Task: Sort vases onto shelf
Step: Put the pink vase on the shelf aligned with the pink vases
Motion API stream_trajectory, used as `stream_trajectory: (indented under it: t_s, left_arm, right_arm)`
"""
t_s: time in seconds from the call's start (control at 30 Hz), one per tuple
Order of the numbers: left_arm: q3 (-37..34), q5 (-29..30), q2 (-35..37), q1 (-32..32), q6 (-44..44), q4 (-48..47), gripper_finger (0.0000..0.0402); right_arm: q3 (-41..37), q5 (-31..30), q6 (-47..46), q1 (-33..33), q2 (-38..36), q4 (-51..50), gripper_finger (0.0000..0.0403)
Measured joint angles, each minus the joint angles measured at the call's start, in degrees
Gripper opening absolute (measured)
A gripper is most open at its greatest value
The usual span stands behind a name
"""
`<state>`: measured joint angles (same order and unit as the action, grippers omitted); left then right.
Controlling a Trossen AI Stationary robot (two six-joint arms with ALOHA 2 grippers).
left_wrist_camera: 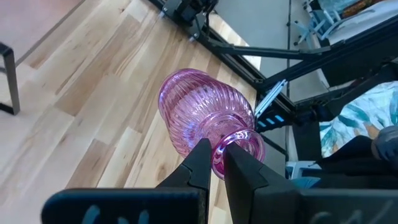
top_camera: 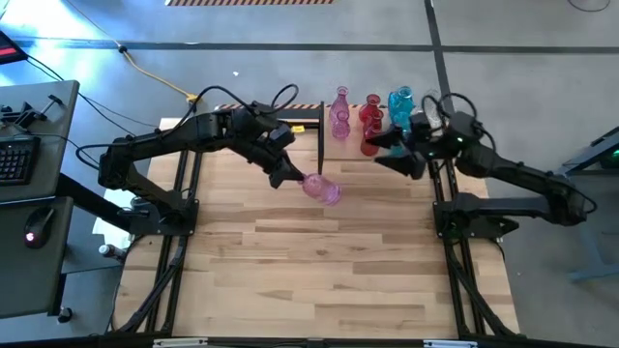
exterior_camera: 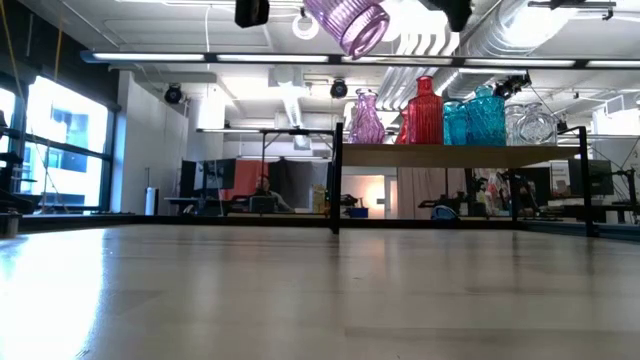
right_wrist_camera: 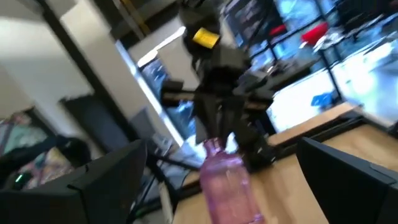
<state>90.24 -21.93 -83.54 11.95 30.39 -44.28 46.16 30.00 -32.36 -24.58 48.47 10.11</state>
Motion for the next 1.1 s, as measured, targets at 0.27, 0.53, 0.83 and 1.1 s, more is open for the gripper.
stream_trajectory:
  t_s: [0.27, 0.53, 0.83, 1.1]
  left_arm:
    - [0.0, 0.0, -0.1, -0.1, 0.4, -2.8, 0.0014]
    - [0.0, 0.0, -0.1, -0.1, 0.4, -4.5, 0.0014]
    - [0.0, 0.0, -0.1, 0.0, -1.0, -8.4, 0.0014]
    - [0.0, 0.0, -0.1, 0.0, -2.6, -8.9, 0.0014]
  right_arm:
    - [4.7, 4.5, 1.2, 1.3, 8.9, -2.2, 0.0397]
    - [8.8, 2.9, 4.9, 7.8, 15.2, -2.6, 0.0397]
    - [15.8, -8.3, 8.5, 14.8, 21.1, -6.0, 0.0397]
    - [23.0, -19.3, 8.4, 21.0, 25.4, -11.4, 0.0397]
